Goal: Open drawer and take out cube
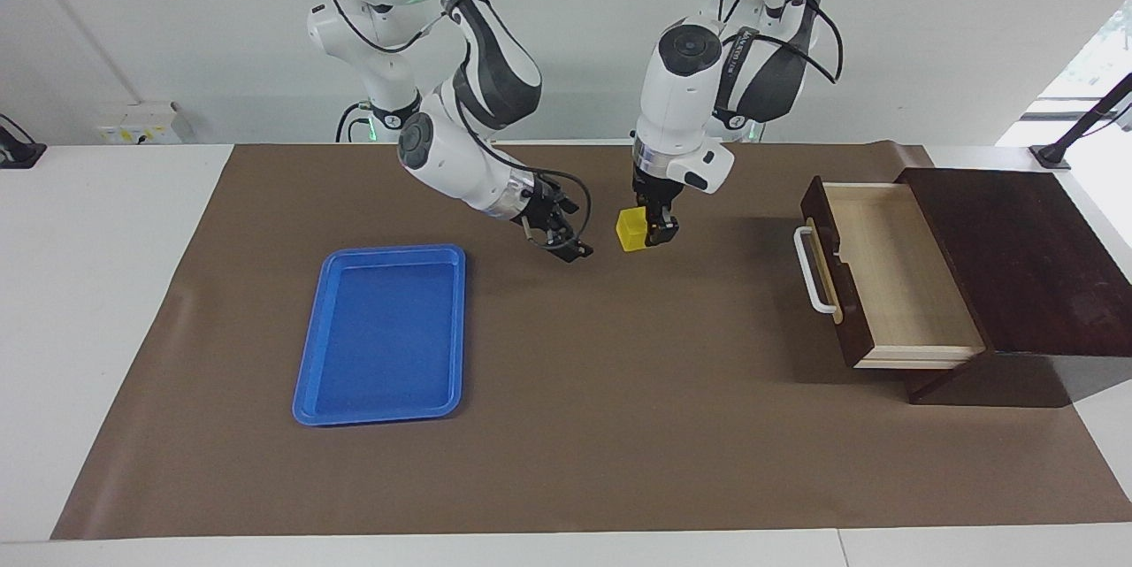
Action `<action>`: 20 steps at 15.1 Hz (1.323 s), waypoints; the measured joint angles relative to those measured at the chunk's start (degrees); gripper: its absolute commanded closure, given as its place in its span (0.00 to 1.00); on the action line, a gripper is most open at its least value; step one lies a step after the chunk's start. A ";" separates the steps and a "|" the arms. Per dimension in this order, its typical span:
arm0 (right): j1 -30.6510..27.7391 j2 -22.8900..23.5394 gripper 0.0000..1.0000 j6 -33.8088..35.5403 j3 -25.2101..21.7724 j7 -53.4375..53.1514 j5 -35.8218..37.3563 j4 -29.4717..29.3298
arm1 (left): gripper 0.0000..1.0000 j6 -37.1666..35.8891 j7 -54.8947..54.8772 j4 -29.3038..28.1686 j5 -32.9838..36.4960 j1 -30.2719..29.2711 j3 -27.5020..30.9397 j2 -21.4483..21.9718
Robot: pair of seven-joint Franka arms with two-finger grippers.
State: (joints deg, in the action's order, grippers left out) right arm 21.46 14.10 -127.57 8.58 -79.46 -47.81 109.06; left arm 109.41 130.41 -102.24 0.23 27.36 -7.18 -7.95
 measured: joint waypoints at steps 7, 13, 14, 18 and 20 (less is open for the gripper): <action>3.46 3.57 0.00 -5.63 0.02 -4.89 -0.18 -4.99 | 1.00 0.64 0.00 -0.26 0.00 0.02 0.00 0.00; 4.88 4.82 0.00 -6.56 -0.18 -5.75 -0.18 -6.24 | 1.00 0.94 -0.01 -0.36 0.00 0.03 0.00 0.00; 4.88 4.82 0.00 -6.56 -0.21 -5.75 -0.18 -6.25 | 1.00 0.96 -0.01 -0.39 0.00 0.03 0.00 0.00; 4.88 4.82 0.00 -6.56 -0.18 -5.75 -0.18 -6.34 | 1.00 1.00 -0.01 -0.45 0.00 0.03 0.00 0.00; 4.88 4.83 0.00 -6.55 -0.15 -5.75 -0.18 -6.36 | 1.00 1.02 -0.02 -0.46 0.00 0.03 0.00 0.00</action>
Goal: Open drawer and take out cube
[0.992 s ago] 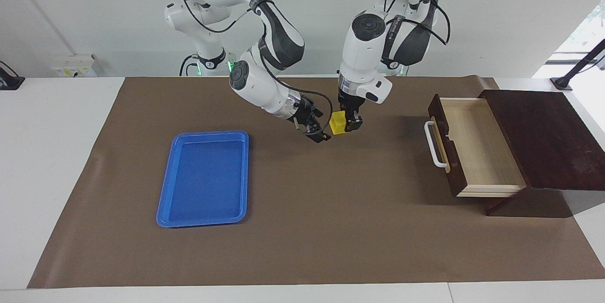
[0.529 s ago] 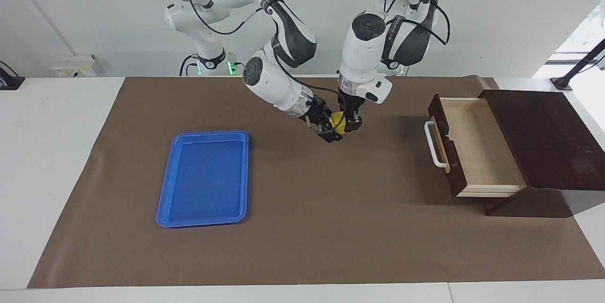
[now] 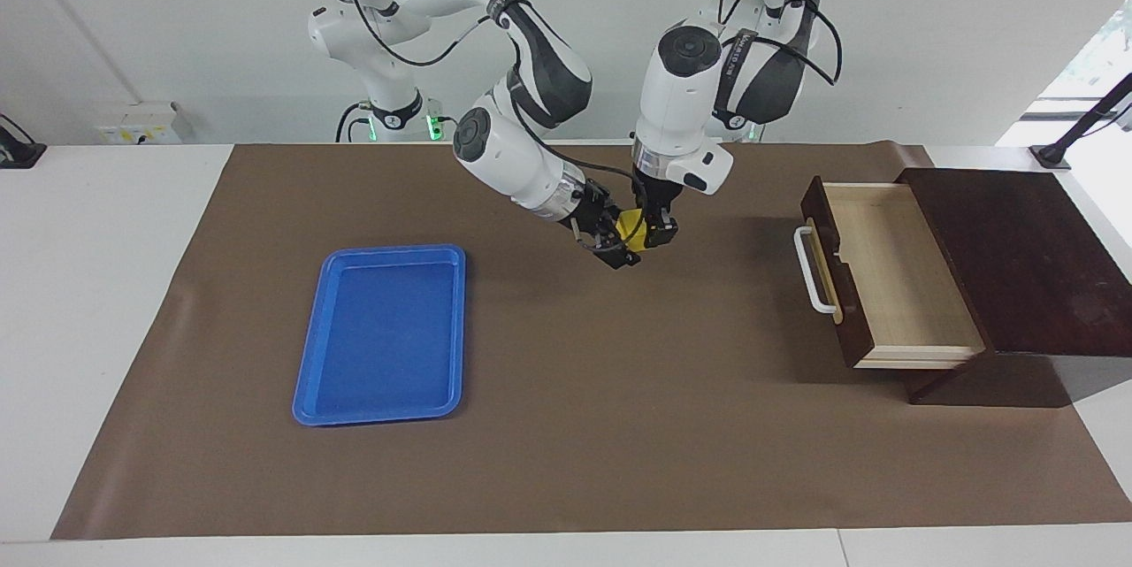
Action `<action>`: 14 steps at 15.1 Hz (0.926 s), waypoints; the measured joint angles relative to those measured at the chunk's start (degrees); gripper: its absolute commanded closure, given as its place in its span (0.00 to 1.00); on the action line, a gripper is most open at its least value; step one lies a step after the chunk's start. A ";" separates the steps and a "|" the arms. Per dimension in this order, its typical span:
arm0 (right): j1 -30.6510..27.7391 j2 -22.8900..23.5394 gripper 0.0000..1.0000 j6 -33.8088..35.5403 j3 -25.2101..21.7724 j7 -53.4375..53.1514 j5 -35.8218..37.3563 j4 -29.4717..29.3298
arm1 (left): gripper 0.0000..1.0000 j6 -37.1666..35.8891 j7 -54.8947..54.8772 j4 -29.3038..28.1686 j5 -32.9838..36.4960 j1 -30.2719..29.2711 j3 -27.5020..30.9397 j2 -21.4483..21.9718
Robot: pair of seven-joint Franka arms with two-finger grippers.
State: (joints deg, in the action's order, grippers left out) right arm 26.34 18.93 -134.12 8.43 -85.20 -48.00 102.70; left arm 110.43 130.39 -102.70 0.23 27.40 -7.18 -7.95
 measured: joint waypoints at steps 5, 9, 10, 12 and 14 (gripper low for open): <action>0.00 0.01 0.72 0.00 0.00 0.00 0.00 -0.02 | 1.00 0.37 -0.11 -0.48 0.00 0.01 0.00 0.00; -0.10 0.05 1.00 0.39 -0.06 0.08 0.00 -0.10 | 1.00 0.53 -1.08 -0.57 0.01 0.05 -0.02 0.00; -0.12 0.07 1.00 0.42 -0.06 0.17 0.00 -0.12 | 1.00 0.57 -1.09 -0.58 0.00 0.05 -0.01 0.01; -0.18 0.09 1.00 0.47 -0.06 0.40 0.00 -0.17 | 1.00 0.67 -1.09 -0.59 0.00 0.06 -0.01 0.01; -0.27 0.12 1.00 0.49 -0.06 0.65 0.00 -0.29 | 1.00 0.92 -1.08 -0.58 0.00 0.06 0.00 0.01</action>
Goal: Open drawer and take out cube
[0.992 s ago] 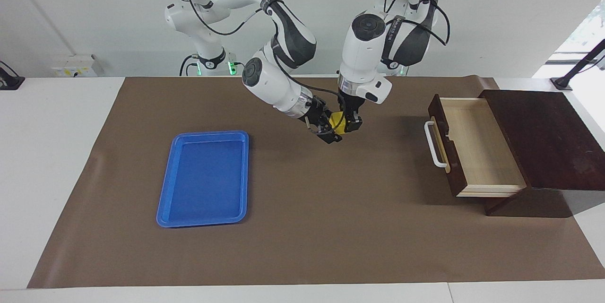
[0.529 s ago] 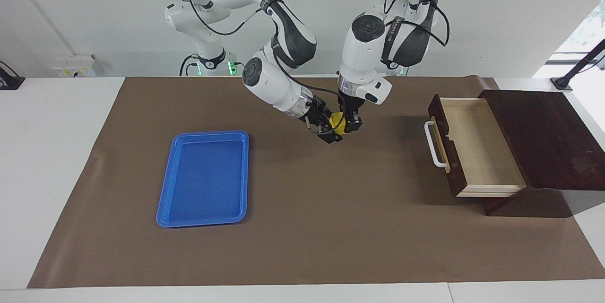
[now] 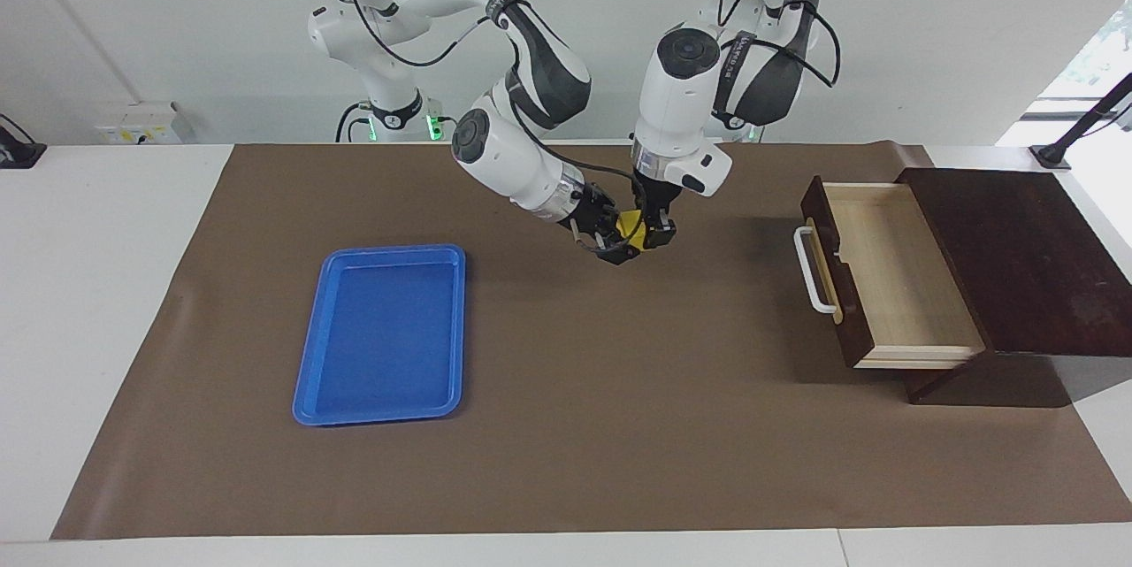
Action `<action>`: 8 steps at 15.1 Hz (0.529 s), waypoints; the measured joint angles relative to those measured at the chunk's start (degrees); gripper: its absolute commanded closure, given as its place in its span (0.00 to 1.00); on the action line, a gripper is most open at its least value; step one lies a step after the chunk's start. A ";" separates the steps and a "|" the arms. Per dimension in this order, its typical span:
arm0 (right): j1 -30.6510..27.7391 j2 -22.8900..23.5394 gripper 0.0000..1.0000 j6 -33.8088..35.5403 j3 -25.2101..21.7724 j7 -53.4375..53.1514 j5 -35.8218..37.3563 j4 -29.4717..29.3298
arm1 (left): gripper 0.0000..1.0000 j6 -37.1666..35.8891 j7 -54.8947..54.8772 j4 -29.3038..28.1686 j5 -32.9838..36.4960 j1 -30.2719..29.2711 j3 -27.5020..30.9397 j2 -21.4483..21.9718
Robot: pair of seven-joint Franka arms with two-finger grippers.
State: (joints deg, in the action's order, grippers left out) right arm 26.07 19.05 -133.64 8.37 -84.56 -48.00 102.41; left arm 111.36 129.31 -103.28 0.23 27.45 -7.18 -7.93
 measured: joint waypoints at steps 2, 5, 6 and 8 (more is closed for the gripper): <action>-0.09 0.09 1.00 0.07 0.00 0.26 0.00 -0.19 | 1.00 0.23 0.01 0.01 0.00 0.00 0.03 0.00; -0.17 0.15 1.00 0.29 -0.02 0.44 0.00 -0.34 | 0.23 0.33 0.01 0.03 0.00 0.05 0.05 0.01; -0.18 0.15 1.00 0.30 -0.03 0.47 0.00 -0.35 | 0.00 0.35 -0.03 0.03 0.01 0.05 0.05 0.01; -0.18 0.16 1.00 0.30 -0.04 0.64 0.00 -0.62 | 0.00 0.35 -0.70 0.03 0.00 0.37 0.01 0.00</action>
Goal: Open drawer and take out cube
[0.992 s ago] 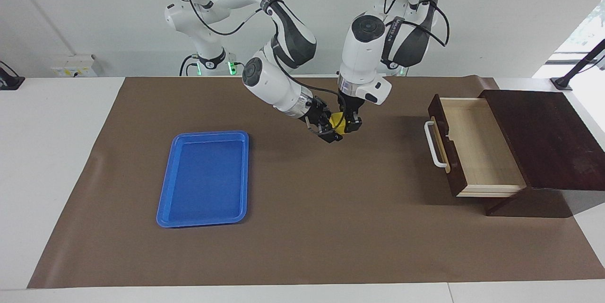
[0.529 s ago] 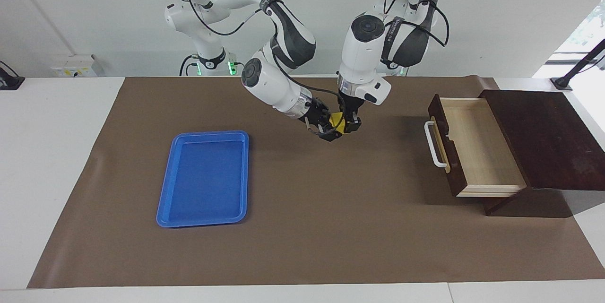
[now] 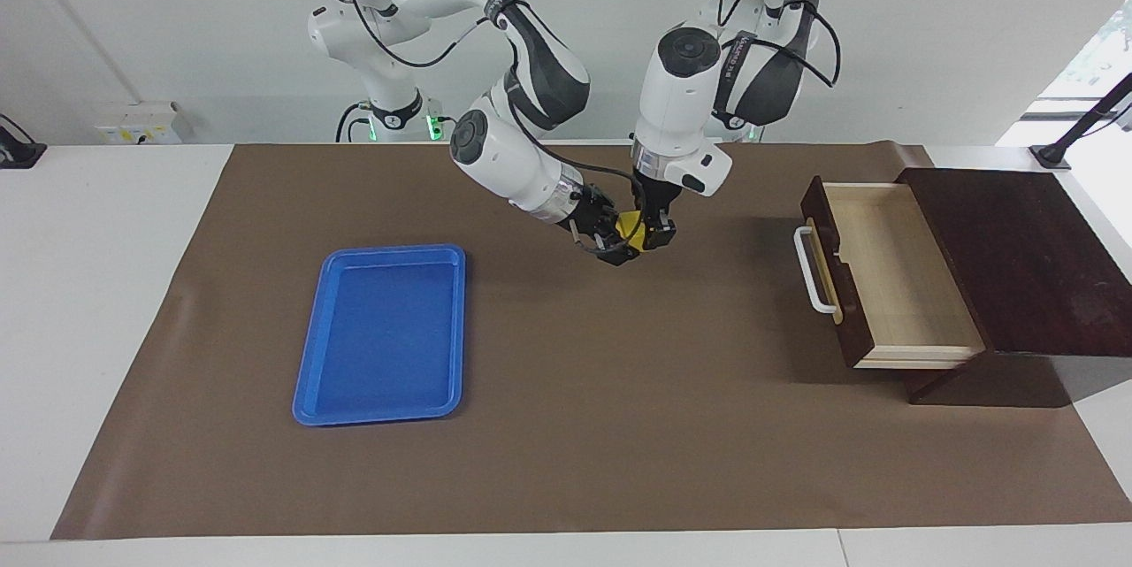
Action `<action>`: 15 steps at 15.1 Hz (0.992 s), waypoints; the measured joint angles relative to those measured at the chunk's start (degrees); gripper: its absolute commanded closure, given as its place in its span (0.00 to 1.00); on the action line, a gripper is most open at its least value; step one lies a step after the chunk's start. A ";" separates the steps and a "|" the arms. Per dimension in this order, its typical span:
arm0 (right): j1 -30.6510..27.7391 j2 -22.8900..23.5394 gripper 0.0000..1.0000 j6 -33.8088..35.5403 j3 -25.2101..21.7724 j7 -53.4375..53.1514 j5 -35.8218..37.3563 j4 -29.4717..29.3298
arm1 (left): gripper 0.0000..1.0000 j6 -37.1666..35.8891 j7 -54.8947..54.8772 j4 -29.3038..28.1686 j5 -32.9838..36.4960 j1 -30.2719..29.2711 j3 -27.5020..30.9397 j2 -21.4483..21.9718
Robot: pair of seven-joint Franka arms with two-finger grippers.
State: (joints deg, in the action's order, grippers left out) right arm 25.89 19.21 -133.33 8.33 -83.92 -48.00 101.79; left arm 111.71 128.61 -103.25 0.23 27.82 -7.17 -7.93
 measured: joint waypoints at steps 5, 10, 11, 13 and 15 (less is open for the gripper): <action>-0.01 0.04 1.00 0.00 -0.03 0.02 0.00 -0.48 | 0.00 0.00 -0.55 0.34 0.08 0.41 0.50 0.09; -1.79 0.15 1.00 0.68 -0.17 0.51 0.00 -0.48 | 0.00 -0.09 -7.37 0.26 0.48 -3.58 1.84 0.25; -3.30 0.16 1.00 1.73 -0.21 1.25 0.00 -0.50 | 0.00 -0.10 -9.63 0.08 0.52 -5.70 1.94 0.24; -7.36 0.18 1.00 4.90 -0.32 3.47 0.00 -0.94 | 0.00 -0.10 -15.25 -0.62 0.56 -10.01 2.12 0.25; -12.21 0.18 1.00 8.80 -0.48 6.48 0.00 -1.38 | 0.00 -0.03 -21.60 -1.85 1.18 -13.78 2.22 0.27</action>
State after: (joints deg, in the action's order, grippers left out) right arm 13.67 19.40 -124.53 7.85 -77.44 -47.99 100.40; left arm 111.68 107.01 -105.10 1.41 14.04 -4.96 -7.66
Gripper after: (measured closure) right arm 0.432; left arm 0.000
